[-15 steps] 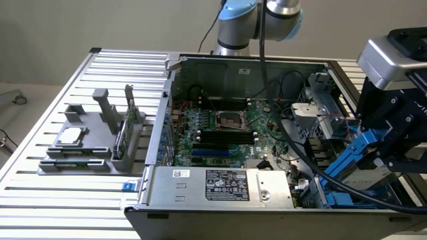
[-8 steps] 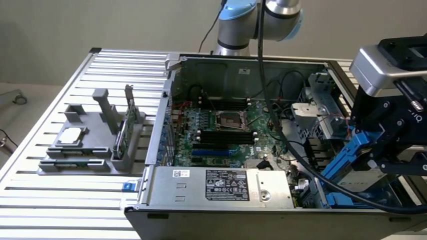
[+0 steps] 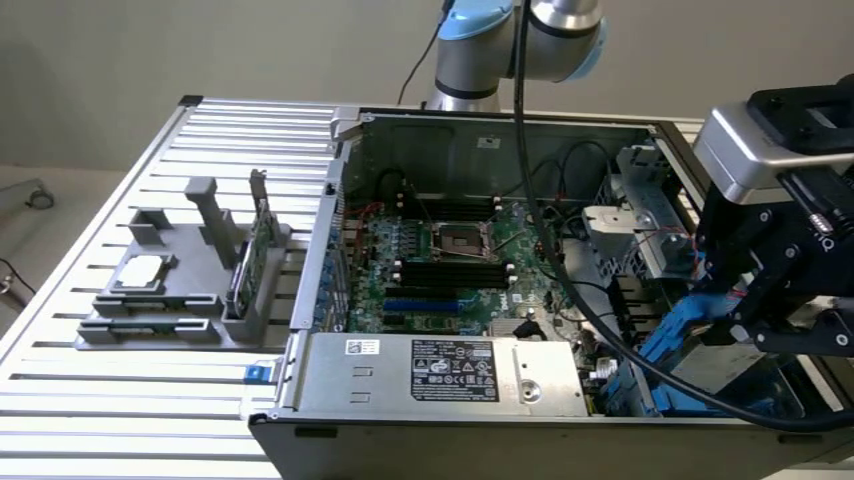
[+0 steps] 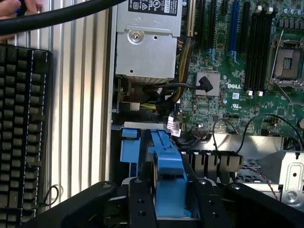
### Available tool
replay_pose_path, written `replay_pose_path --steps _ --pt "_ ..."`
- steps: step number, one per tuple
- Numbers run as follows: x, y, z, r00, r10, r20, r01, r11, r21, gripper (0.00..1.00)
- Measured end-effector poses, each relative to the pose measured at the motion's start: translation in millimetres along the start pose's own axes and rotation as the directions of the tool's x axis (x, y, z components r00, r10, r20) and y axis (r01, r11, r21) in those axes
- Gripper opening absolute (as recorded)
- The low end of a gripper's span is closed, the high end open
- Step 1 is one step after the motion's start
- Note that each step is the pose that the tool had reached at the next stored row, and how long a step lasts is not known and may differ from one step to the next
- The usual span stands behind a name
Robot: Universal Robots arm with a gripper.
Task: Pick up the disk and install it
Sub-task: 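Insert the disk into the insertion slot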
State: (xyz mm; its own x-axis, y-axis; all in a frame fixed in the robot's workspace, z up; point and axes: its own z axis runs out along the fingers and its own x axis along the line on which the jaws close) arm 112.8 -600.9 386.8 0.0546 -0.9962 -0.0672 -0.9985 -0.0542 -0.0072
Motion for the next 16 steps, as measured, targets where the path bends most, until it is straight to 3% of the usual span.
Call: replay_pose_path --steps 12,14,16 --pt "0.2 -0.4 1.7 1.0 -0.003 0.0044 0.003 1.0 -0.0004 0.36" --pt "0.2 -0.5 1.3 1.0 -0.003 0.0046 0.003 1.0 -0.001 0.34" --pt "0.1 -0.5 1.3 1.0 -0.003 0.0047 0.003 1.0 -0.0011 0.21"
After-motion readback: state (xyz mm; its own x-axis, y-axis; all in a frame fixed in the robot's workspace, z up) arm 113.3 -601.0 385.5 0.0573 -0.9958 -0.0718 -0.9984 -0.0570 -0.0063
